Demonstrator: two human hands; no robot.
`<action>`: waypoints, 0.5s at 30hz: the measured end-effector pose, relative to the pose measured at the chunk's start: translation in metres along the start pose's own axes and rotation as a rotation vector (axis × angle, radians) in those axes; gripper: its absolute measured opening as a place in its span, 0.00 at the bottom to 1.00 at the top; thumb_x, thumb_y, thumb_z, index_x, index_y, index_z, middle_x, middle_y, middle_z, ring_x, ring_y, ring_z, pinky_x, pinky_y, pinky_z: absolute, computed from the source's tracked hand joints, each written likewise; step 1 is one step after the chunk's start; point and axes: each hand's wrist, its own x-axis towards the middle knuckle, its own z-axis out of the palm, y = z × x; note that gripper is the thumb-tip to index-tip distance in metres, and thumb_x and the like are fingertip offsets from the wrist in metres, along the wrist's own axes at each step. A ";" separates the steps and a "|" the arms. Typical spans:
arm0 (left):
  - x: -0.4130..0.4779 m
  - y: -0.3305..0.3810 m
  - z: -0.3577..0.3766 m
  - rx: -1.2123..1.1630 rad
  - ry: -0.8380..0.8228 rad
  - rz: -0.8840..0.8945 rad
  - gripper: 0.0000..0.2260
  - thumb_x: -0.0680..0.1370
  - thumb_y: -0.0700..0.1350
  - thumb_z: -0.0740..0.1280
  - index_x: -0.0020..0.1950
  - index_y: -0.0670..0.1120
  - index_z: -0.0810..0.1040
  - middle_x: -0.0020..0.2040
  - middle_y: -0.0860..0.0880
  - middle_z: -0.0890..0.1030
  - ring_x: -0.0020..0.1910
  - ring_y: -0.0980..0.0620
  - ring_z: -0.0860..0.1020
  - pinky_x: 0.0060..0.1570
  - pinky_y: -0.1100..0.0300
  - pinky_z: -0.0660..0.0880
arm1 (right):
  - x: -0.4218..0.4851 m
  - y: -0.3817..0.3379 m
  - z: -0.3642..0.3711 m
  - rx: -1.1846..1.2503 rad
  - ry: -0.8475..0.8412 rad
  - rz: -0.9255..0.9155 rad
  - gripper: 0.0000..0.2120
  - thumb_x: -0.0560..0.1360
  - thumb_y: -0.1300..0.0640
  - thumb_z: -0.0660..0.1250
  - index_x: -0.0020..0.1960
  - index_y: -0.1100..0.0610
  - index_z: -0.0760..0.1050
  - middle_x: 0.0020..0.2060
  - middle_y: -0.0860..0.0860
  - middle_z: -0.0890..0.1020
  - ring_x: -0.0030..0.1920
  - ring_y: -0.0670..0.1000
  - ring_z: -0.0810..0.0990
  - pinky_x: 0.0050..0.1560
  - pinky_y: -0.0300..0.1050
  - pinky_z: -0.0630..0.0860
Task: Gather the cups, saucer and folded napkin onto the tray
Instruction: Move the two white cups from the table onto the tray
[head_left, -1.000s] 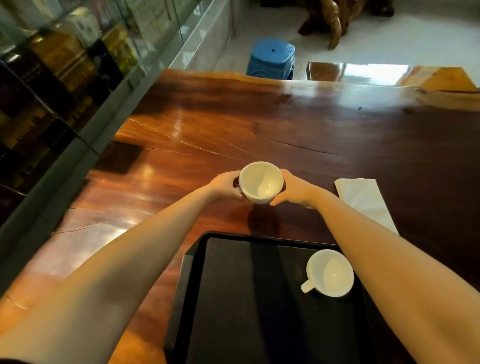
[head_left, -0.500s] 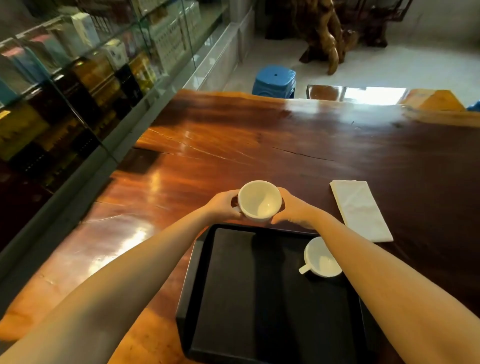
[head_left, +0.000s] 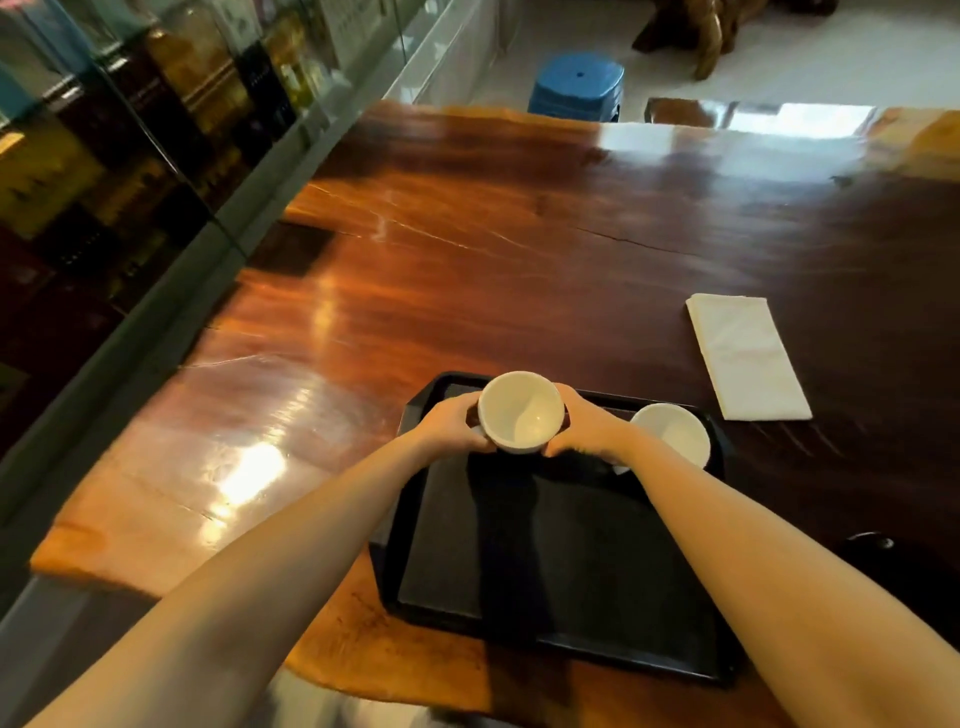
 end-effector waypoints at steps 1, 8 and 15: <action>0.000 -0.003 0.002 -0.009 0.002 -0.008 0.28 0.70 0.39 0.73 0.69 0.47 0.71 0.64 0.46 0.77 0.65 0.47 0.74 0.64 0.52 0.70 | 0.000 0.002 0.002 0.007 -0.010 0.004 0.37 0.66 0.77 0.67 0.66 0.51 0.60 0.56 0.45 0.69 0.61 0.47 0.67 0.63 0.44 0.63; -0.003 -0.010 0.007 -0.026 -0.006 -0.041 0.29 0.69 0.38 0.73 0.69 0.47 0.70 0.65 0.46 0.76 0.65 0.46 0.73 0.66 0.50 0.71 | 0.005 0.010 0.009 0.001 0.012 0.010 0.40 0.65 0.76 0.69 0.70 0.54 0.59 0.64 0.52 0.67 0.65 0.50 0.66 0.69 0.51 0.62; -0.003 -0.009 0.004 -0.044 -0.063 -0.083 0.30 0.69 0.38 0.74 0.69 0.48 0.69 0.65 0.46 0.75 0.65 0.47 0.73 0.68 0.47 0.70 | 0.003 0.012 0.013 -0.057 0.030 0.044 0.39 0.66 0.74 0.69 0.71 0.55 0.58 0.66 0.53 0.67 0.66 0.51 0.65 0.70 0.53 0.61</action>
